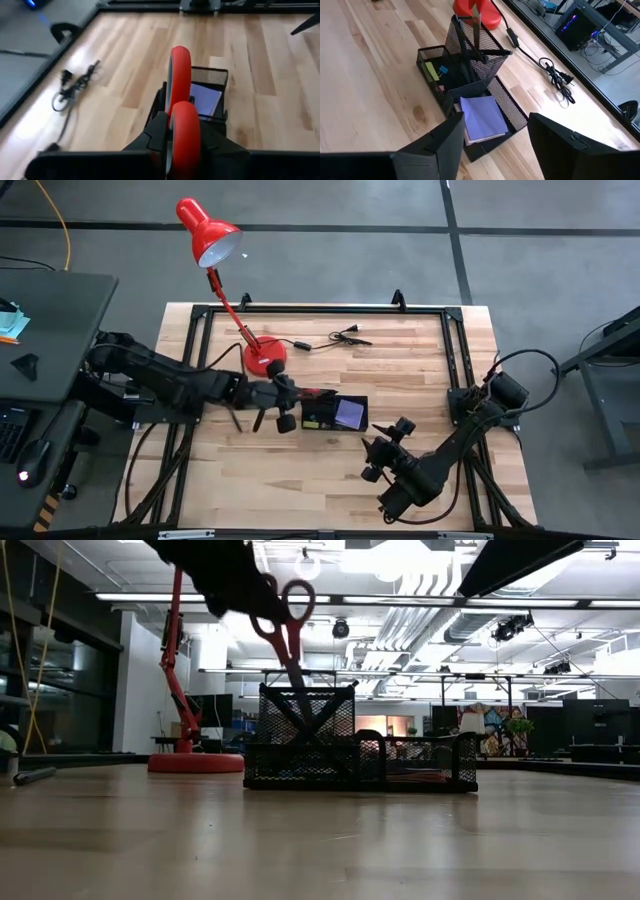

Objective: Pick and place office supplies into organizer
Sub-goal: Put the red scissors into the black desk organizer, then put the black pen into the black desk organizer

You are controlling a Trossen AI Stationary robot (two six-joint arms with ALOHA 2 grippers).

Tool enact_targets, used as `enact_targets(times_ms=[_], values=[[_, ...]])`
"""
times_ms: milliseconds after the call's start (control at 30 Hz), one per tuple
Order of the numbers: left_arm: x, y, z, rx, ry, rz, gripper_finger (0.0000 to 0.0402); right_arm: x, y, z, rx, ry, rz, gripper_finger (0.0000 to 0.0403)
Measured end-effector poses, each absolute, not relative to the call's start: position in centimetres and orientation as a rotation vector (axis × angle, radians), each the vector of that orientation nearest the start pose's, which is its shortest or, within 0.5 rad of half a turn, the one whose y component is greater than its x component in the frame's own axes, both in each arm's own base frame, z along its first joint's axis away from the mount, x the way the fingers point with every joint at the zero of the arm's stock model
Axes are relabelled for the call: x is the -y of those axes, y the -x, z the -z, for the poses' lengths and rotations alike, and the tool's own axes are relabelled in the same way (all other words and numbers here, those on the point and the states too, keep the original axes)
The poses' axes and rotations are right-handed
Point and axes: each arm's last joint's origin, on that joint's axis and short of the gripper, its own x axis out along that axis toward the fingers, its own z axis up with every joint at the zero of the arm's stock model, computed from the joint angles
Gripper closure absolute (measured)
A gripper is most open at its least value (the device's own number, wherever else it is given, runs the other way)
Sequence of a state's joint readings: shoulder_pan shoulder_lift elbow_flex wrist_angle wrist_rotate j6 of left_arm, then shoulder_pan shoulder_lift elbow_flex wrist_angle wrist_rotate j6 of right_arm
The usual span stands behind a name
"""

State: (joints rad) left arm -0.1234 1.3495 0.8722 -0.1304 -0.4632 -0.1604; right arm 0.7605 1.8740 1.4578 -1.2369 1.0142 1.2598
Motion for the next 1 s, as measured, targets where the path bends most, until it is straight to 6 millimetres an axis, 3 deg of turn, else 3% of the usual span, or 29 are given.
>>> enact_targets(times_ms=[333,633,800,1000], values=[[-0.5,-28.8,-23.8,-0.615,0.091,-0.39,0.0355,-21.8,-26.5,-22.5,-0.669,0.135,0.719,0.0187],[-0.2,-28.7,-23.7,-0.632,0.114,-0.342,0.0256,-21.6,-26.8,-22.3,-0.646,0.139,0.739,0.0171],[1.5,-28.2,-25.0,-0.59,0.135,-0.191,0.0223,-21.4,-26.9,-22.3,-0.639,0.138,0.747,0.0171],[5.8,-26.3,-26.8,-0.535,0.093,-0.033,0.0224,-21.7,-27.3,-21.3,-0.627,0.175,0.755,0.0176]])
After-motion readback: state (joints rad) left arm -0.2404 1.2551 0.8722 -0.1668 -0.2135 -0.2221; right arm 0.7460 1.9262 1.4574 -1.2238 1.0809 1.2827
